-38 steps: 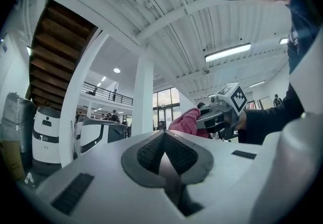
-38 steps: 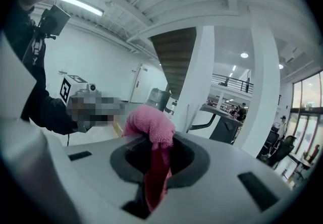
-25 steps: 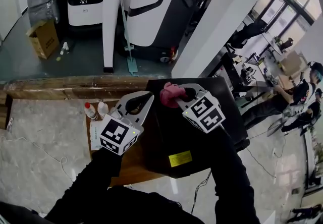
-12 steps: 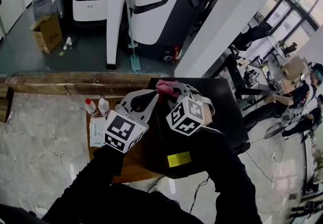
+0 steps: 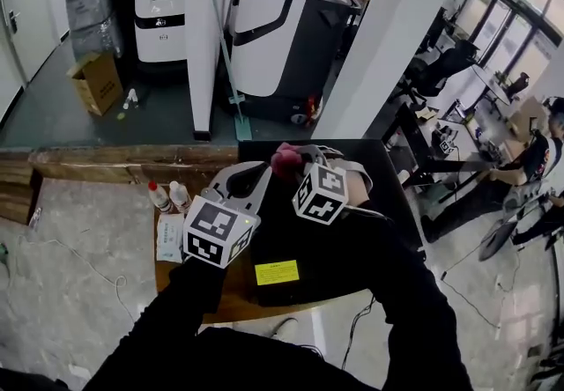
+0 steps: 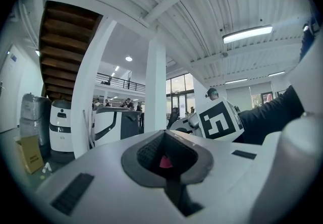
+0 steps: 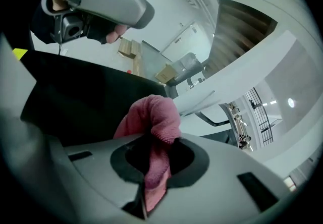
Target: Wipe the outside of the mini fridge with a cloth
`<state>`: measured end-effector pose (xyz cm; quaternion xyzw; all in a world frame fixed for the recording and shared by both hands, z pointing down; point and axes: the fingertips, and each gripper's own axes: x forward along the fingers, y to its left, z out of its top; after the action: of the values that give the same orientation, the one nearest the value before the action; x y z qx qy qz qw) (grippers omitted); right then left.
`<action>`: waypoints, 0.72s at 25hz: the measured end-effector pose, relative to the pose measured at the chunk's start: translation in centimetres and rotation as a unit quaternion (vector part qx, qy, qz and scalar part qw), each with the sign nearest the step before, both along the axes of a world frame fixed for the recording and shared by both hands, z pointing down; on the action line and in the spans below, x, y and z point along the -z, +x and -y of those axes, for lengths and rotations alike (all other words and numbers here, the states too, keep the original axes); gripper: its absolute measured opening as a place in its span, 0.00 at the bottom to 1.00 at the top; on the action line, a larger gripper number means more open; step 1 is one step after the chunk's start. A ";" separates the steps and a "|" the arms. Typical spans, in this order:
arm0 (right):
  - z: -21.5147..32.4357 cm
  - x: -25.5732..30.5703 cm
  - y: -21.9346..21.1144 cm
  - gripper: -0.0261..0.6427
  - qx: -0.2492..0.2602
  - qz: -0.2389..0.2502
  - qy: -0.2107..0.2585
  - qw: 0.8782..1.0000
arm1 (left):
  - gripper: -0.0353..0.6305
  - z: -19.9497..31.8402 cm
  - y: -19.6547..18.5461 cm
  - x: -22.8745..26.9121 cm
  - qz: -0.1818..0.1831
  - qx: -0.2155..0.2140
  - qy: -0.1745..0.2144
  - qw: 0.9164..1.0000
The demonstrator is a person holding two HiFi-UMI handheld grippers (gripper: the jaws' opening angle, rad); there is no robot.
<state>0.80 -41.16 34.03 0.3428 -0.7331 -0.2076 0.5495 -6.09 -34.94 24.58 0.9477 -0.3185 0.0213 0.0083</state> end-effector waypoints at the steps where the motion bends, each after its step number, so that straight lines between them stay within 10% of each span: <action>1: -0.1 0.1 1.1 0.11 0.001 -0.002 0.001 1.000 | 0.06 -0.3 0.7 0.4 0.002 0.005 0.001 1.000; 18: -2.5 0.2 21.1 0.11 -0.021 -0.013 0.001 1.000 | 0.06 -6.3 16.7 2.5 0.031 0.006 0.011 0.999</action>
<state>21.92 -38.71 33.85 0.3557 -0.7186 -0.2009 0.5628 10.60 -28.67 22.08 0.9448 -0.3242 0.0468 -0.0120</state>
